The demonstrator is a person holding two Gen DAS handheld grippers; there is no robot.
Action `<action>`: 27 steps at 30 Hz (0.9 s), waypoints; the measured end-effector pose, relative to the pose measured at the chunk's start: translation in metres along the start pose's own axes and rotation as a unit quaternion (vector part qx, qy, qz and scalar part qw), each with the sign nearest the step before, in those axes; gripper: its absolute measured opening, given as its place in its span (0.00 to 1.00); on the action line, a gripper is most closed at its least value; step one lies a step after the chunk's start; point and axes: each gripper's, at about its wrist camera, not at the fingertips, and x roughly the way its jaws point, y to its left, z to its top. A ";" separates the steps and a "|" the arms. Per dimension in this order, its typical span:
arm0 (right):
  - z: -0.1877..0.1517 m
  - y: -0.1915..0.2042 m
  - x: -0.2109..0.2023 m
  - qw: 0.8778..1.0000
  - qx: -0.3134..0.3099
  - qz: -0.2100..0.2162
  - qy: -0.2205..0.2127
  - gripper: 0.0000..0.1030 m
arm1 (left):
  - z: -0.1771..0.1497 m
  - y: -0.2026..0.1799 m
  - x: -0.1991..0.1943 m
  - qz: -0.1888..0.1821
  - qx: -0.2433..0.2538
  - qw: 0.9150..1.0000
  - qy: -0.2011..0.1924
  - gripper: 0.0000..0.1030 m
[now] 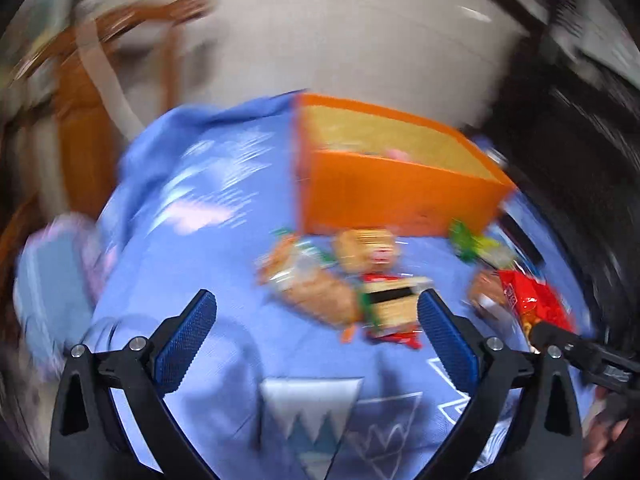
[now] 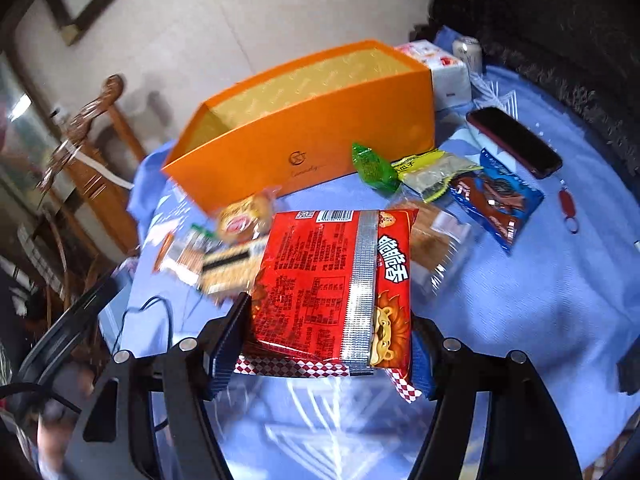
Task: Organize snacks
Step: 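Grasp the red wafer pack with the right tool while the left grasps the cracker sandwich pack, then carry both packs into the orange box and open both tools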
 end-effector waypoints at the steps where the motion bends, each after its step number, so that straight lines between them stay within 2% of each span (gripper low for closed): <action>1: -0.004 -0.003 -0.006 1.000 -0.006 0.001 -0.001 0.68 | 0.002 -0.013 0.005 -0.007 0.046 0.999 -0.007 0.96; 4: -0.013 -0.015 -0.014 1.000 0.002 0.008 0.002 0.68 | 0.002 -0.043 0.019 -0.026 0.163 0.986 -0.018 0.96; 8: -0.019 -0.026 -0.015 1.000 0.007 0.008 0.009 0.68 | 0.002 -0.064 0.048 -0.079 0.251 0.965 0.006 0.96; 9: -0.018 -0.029 -0.013 1.000 0.009 0.006 0.007 0.68 | 0.002 -0.065 0.054 -0.090 0.258 0.962 0.013 0.93; 12: -0.017 -0.038 -0.005 1.000 0.017 0.003 0.011 0.68 | -0.001 -0.066 0.082 -0.122 0.277 0.951 0.054 0.68; 14: -0.016 -0.041 0.002 1.000 0.024 0.005 0.018 0.69 | -0.005 -0.065 0.092 -0.128 0.285 0.947 0.069 0.58; 20: -0.013 -0.042 0.021 0.999 0.031 0.012 0.032 0.69 | -0.010 -0.060 0.106 -0.142 0.300 0.939 0.085 0.57; 23: -0.012 -0.042 0.030 0.999 0.032 0.015 0.037 0.69 | -0.013 -0.059 0.109 -0.154 0.300 0.937 0.094 0.46; 27: -0.012 -0.045 0.038 0.998 0.036 0.017 0.044 0.69 | -0.020 -0.061 0.106 -0.157 0.298 0.937 0.093 0.45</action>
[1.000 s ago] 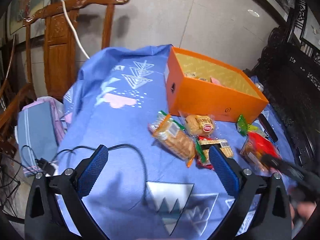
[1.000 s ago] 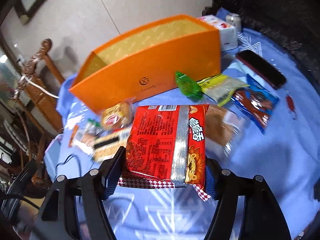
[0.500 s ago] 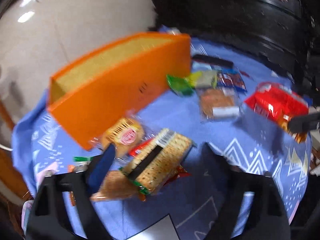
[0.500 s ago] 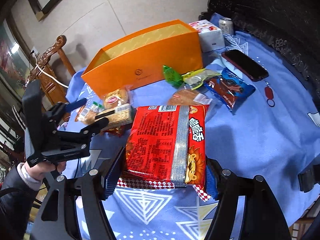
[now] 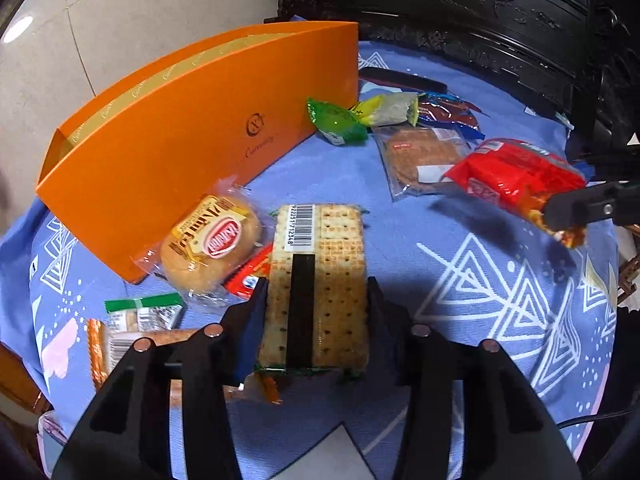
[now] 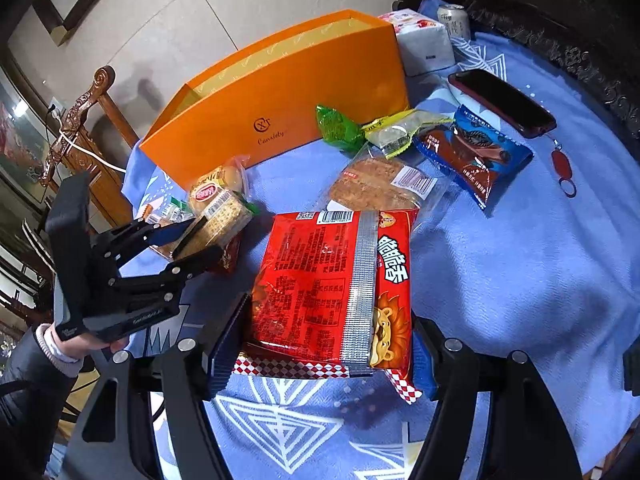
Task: Organize snacks
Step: 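Carry both packs into the orange box and open both tools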
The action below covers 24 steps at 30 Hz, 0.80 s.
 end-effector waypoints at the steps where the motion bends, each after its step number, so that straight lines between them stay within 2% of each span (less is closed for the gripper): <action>1: 0.000 -0.001 0.001 1.000 0.001 0.001 0.001 0.69 | -0.001 -0.003 0.001 0.003 0.000 1.000 -0.002 0.45; 11: 0.003 -0.002 -0.004 1.000 -0.004 0.009 -0.008 0.69 | -0.001 -0.013 -0.005 0.027 -0.035 0.999 -0.011 0.45; 16: 0.005 -0.003 -0.018 0.999 -0.013 0.010 -0.028 0.69 | 0.000 -0.020 -0.033 0.036 -0.075 0.996 -0.044 0.45; 24: 0.019 0.008 -0.045 0.997 -0.035 0.021 -0.069 0.68 | 0.011 -0.014 -0.099 0.066 -0.138 0.983 -0.103 0.45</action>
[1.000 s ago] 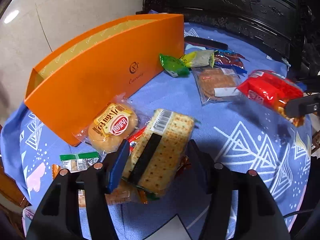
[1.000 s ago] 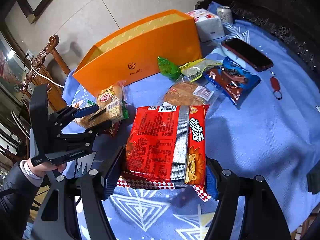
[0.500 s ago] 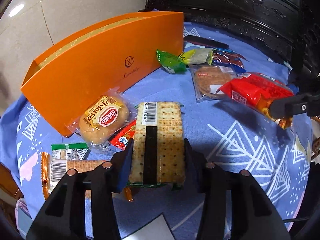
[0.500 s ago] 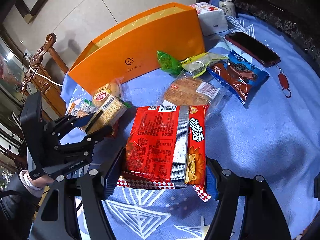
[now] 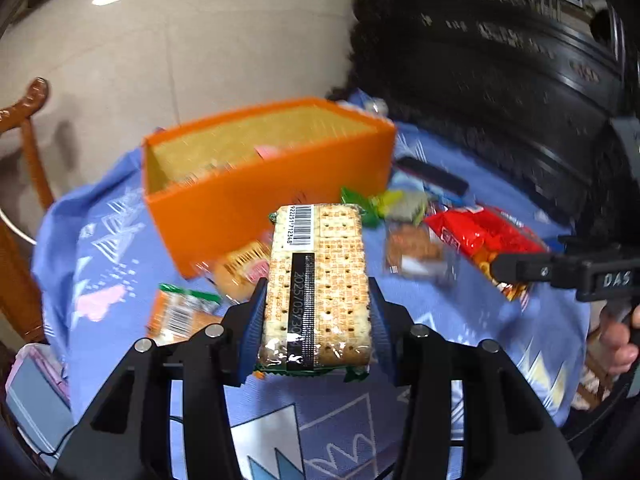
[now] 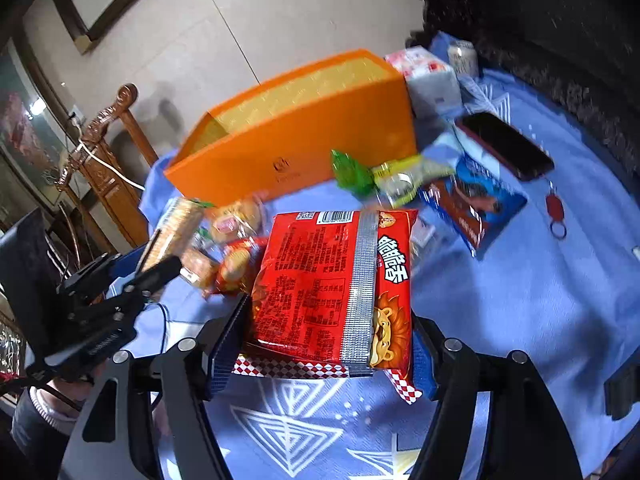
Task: Organize snacks
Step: 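Carry both packs into the orange box and open both tools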
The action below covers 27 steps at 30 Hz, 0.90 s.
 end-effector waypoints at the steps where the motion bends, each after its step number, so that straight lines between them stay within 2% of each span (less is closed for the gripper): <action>1: 0.004 0.002 -0.002 1.000 -0.003 0.002 -0.005 0.68 | 0.007 0.003 -0.008 0.004 -0.008 1.000 -0.007 0.45; 5: 0.040 0.019 -0.013 0.999 -0.036 0.009 -0.040 0.68 | 0.040 0.020 -0.025 0.029 -0.025 0.999 -0.025 0.45; 11: 0.103 0.036 -0.011 0.995 -0.063 0.025 -0.079 0.68 | 0.100 0.047 -0.028 0.072 -0.055 0.995 -0.047 0.45; 17: 0.172 0.046 0.019 0.992 -0.080 0.024 -0.097 0.68 | 0.155 0.070 0.004 0.090 -0.073 0.992 -0.039 0.45; 25: 0.220 0.050 0.075 0.991 -0.097 0.008 -0.090 0.69 | 0.197 0.094 0.066 0.109 -0.087 0.990 -0.022 0.45; 26: 0.225 0.049 0.083 0.991 -0.098 0.011 -0.088 0.71 | 0.199 0.096 0.073 0.111 -0.089 0.990 -0.019 0.46; 27: 0.228 0.049 0.091 0.991 -0.101 0.011 -0.083 0.74 | 0.200 0.098 0.080 0.112 -0.092 0.989 -0.016 0.64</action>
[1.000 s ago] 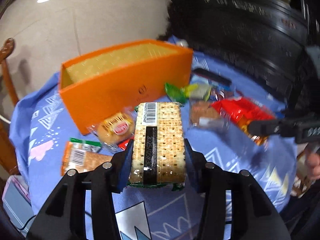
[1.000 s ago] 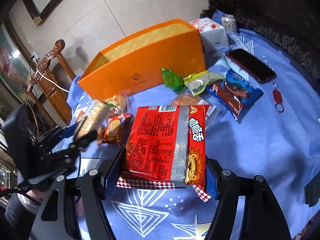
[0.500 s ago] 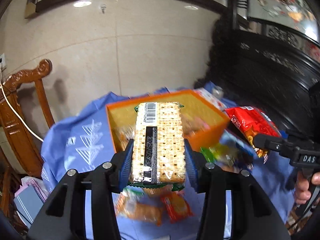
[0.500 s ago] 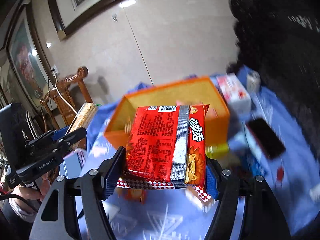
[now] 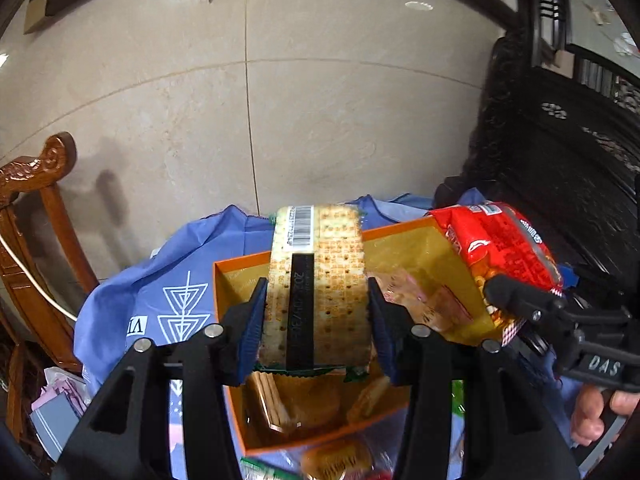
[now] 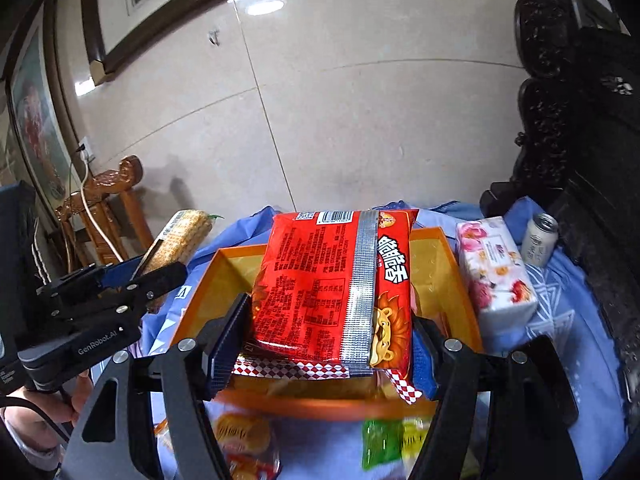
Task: Organize snacks
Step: 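Carry both packs into the orange box and open both tools, then grasp the round bread in clear bag with the right tool while the left grasps the long bread bag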
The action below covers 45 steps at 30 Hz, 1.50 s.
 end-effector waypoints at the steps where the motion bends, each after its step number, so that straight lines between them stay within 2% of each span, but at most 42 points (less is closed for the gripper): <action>1: 0.001 -0.001 0.005 1.000 -0.001 -0.001 0.004 0.83 | 0.003 0.002 0.010 0.012 -0.005 1.000 0.006 0.96; 2: 0.003 -0.002 0.008 1.000 0.001 -0.006 0.009 0.91 | 0.004 0.003 0.013 0.037 -0.012 0.999 0.003 0.96; 3: 0.003 -0.007 0.007 1.000 0.010 -0.009 0.006 0.92 | 0.004 0.003 0.013 0.049 -0.015 0.999 -0.001 0.96; 6: -0.002 -0.016 -0.007 1.000 0.023 0.003 -0.005 0.93 | -0.003 0.004 0.007 0.027 -0.026 0.999 -0.002 0.96; 11: -0.023 -0.032 -0.035 1.000 0.025 -0.010 -0.006 0.96 | -0.027 -0.004 -0.013 0.025 -0.027 0.999 -0.008 0.96; 16: -0.072 -0.038 -0.067 1.000 -0.012 -0.020 0.008 0.96 | -0.068 -0.014 -0.048 0.009 -0.039 0.999 -0.015 0.96; 17: -0.084 -0.038 -0.070 1.000 -0.020 -0.016 0.014 0.96 | -0.077 -0.015 -0.055 0.004 -0.041 0.999 -0.016 0.96; 20: -0.127 -0.040 -0.073 0.996 -0.051 0.030 0.063 0.96 | -0.110 -0.020 -0.079 -0.013 -0.044 0.999 -0.021 0.96; 23: -0.168 -0.044 -0.065 0.991 -0.086 0.018 0.101 0.96 | -0.142 -0.019 -0.096 -0.018 -0.053 0.998 -0.011 0.96; 26: -0.184 -0.044 -0.052 0.986 -0.104 0.026 0.124 0.96 | -0.169 -0.015 -0.108 -0.018 -0.070 0.997 0.007 0.96; 31: -0.202 -0.039 -0.016 0.971 -0.152 0.021 0.183 0.96 | -0.203 -0.003 -0.132 0.006 -0.080 0.996 0.022 0.96; 34: -0.211 -0.037 0.002 0.965 -0.167 0.010 0.202 0.93 | -0.215 0.007 -0.142 0.023 -0.088 0.995 0.029 0.96; 35: -0.213 -0.036 0.007 0.964 -0.171 0.003 0.203 0.83 | -0.218 0.011 -0.144 0.029 -0.091 0.995 0.030 0.96; 36: -0.215 -0.036 0.008 0.964 -0.172 -0.003 0.203 0.77 | -0.220 0.014 -0.146 0.032 -0.095 0.994 0.031 0.96; 41: -0.220 -0.031 -0.003 0.971 -0.140 -0.007 0.195 0.75 | -0.228 0.023 -0.143 0.038 -0.110 0.993 0.036 0.96; 45: -0.229 -0.030 -0.028 0.981 -0.081 -0.013 0.177 0.75 | -0.230 0.020 -0.125 0.041 -0.118 0.991 0.050 0.96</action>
